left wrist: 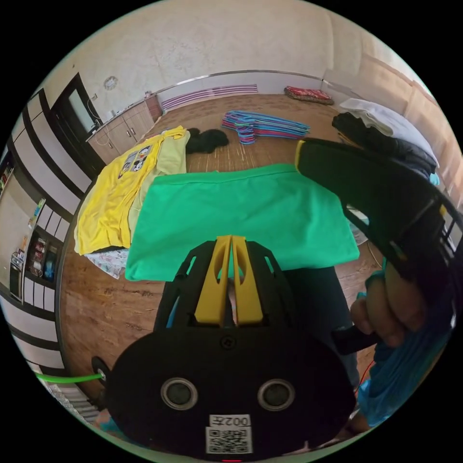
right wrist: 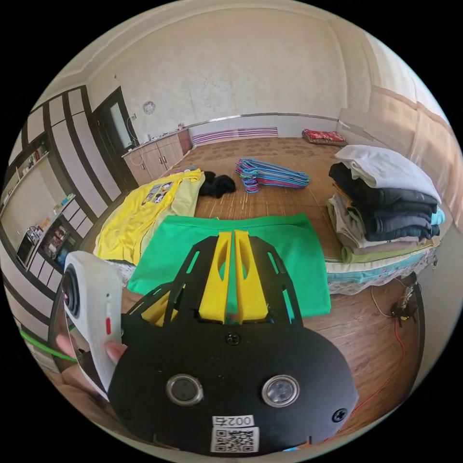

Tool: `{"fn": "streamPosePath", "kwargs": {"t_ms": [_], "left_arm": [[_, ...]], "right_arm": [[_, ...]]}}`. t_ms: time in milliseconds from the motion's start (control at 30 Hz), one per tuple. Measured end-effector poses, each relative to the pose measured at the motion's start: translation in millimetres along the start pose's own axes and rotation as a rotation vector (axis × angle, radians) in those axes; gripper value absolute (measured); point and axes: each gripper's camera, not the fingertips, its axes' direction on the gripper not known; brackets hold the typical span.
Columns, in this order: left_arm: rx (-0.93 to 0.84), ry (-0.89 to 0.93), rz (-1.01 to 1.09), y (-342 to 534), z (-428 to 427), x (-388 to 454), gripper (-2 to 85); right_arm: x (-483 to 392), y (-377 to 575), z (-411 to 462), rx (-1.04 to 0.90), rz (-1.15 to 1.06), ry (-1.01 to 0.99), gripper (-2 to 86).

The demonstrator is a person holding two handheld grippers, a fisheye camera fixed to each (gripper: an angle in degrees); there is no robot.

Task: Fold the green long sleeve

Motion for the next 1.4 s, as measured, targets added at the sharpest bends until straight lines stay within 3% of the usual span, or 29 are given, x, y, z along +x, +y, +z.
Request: {"fn": "streamPosePath", "kwargs": {"t_ms": [233,400,833,1100,1400], "left_arm": [[0.040,0.067,0.020,-2.1,-10.7,15.0,-1.0],[0.087,0.012,0.044,-6.7,-19.1,25.2,-1.0],[0.003,0.060,0.052,-18.3,-19.6,40.0,-1.0],[-0.051,-0.002,0.037,-34.5,-22.7,44.0,-1.0],[-0.018,0.128,0.021,-56.6,-28.5,37.2,-1.0]], "right_arm": [[-11.2,2.8,-5.4,0.019,-0.060,0.034,-0.8],[-19.0,2.0,-5.4,0.012,-0.121,0.051,-0.9],[-25.1,6.6,15.7,-0.003,-0.111,0.052,-0.9],[28.2,34.5,21.8,0.032,-0.180,-0.002,-0.2],[79.4,100.1,60.5,-0.171,-0.389,0.146,11.7]]}}
